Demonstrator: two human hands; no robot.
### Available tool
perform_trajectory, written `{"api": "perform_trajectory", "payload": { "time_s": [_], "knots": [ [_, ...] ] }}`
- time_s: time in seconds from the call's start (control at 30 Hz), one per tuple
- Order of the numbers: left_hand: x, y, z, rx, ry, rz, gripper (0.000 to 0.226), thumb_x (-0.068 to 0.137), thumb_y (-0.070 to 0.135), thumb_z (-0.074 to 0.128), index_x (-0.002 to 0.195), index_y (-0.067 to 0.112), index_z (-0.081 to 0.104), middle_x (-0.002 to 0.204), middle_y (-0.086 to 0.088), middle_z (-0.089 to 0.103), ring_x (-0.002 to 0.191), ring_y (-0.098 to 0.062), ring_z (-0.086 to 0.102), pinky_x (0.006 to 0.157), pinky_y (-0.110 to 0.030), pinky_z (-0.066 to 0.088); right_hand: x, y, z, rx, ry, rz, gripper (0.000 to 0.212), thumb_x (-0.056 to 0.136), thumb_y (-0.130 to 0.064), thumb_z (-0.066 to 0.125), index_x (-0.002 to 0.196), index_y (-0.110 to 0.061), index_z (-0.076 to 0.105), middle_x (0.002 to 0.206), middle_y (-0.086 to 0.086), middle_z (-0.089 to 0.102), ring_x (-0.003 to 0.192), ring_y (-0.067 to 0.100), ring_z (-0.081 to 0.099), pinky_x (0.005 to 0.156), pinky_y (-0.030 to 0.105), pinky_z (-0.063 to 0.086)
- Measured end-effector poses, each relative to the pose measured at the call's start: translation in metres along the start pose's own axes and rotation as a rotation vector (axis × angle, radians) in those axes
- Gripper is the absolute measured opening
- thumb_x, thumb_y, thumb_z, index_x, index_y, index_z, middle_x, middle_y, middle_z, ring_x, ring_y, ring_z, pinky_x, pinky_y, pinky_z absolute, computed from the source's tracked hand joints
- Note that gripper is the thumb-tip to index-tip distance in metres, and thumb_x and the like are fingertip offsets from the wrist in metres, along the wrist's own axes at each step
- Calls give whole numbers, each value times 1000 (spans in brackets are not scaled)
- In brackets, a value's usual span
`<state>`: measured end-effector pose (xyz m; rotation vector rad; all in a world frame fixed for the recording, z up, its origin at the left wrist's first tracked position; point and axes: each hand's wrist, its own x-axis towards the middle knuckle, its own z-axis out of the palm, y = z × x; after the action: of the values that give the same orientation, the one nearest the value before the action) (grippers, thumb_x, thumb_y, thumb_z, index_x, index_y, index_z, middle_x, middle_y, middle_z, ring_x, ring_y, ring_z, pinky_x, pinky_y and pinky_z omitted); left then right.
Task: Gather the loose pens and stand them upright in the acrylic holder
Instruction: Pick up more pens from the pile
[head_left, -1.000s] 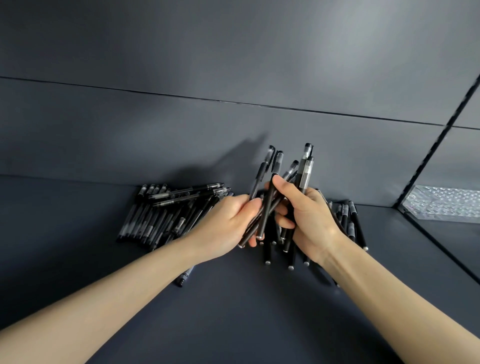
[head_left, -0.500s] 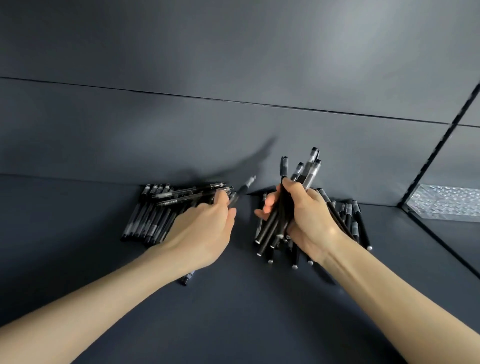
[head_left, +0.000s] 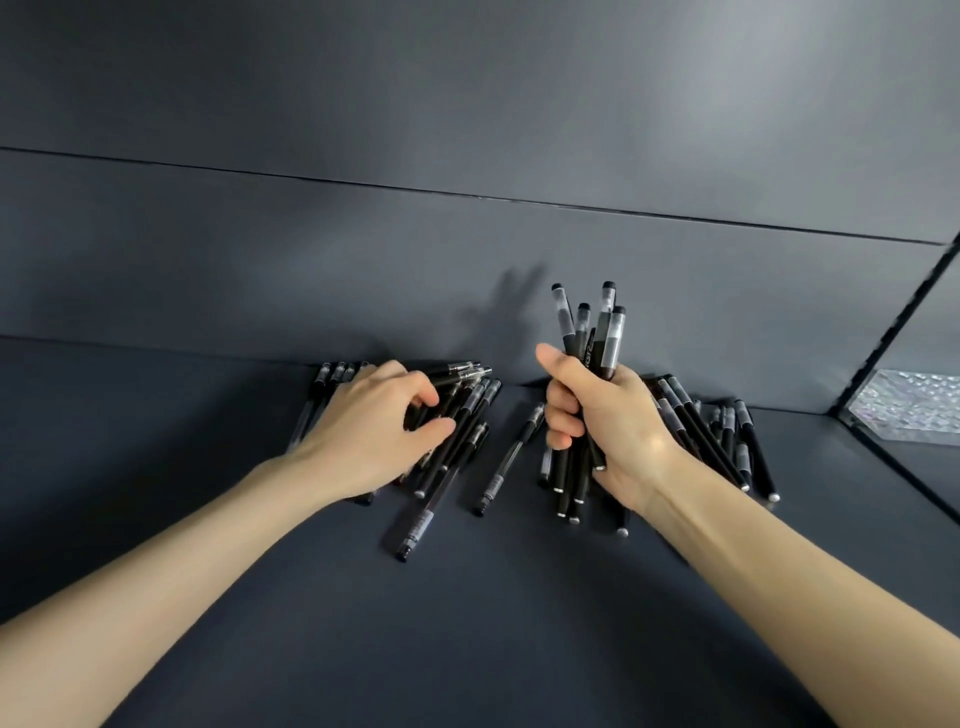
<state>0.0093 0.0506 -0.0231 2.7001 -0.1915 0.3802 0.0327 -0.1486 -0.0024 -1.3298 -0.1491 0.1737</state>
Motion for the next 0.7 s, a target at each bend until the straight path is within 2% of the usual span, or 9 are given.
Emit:
{"api": "perform_trajectory", "payload": {
  "time_s": [0.07,0.13,0.17,0.23,0.3,0.4,0.47,0.57,0.7],
  "knots": [
    [-4,-6,2,-93,-68,18,59,77,65,50,123,28,57,124,14,48,121,-10,41,104,-30,29,2,1,4,-29,-10,3,38,90,-31,61,65,-18,35,53,0,30,44,12,27,42,24,33],
    [-8,-8,5,-99,-125,87,71,69,73,38,128,36,54,133,18,43,129,-6,34,106,-26,21,1,3,5,9,-24,4,36,91,-31,59,67,-16,38,54,1,35,44,13,32,44,25,37],
    [-8,-8,5,-74,-140,109,65,73,70,38,129,39,53,137,18,41,131,-5,30,104,-23,17,1,5,5,45,-34,3,32,92,-28,58,68,-15,41,56,2,39,45,14,35,46,26,39],
    [-7,-8,6,-45,-127,121,41,90,49,48,129,37,53,138,15,41,131,-6,30,102,-21,16,-1,8,3,95,-58,-1,21,94,-19,56,75,-13,48,61,3,45,48,14,39,49,27,41],
    [-7,-7,6,-75,-64,122,32,95,29,51,126,33,57,129,15,47,121,-6,39,103,-23,23,-1,8,3,133,-66,-11,6,94,-10,53,88,-11,55,63,3,47,49,14,39,51,27,40],
    [-9,-7,7,-85,4,120,28,94,23,51,119,28,62,114,15,50,90,0,39,88,-23,29,-2,6,3,151,-48,-41,10,93,-4,51,98,-9,57,58,0,41,48,13,32,47,25,35],
    [-10,-6,9,-29,21,112,25,93,32,54,116,26,62,113,14,48,89,-1,32,86,-20,24,-3,6,4,107,-30,-72,3,93,-11,55,90,-11,55,55,-1,35,46,12,29,46,25,33],
    [-10,-4,11,17,23,92,28,87,46,58,107,26,58,111,12,44,101,-3,30,92,-24,25,-4,7,6,15,12,-110,24,90,-22,61,71,-12,50,52,1,33,45,14,29,47,27,35],
    [-9,0,11,90,29,79,25,88,49,55,86,25,51,105,11,39,103,-9,31,94,-26,26,-5,10,8,-63,20,-178,43,85,-20,67,52,-14,40,48,3,35,44,17,33,48,27,40]
  ]
}}
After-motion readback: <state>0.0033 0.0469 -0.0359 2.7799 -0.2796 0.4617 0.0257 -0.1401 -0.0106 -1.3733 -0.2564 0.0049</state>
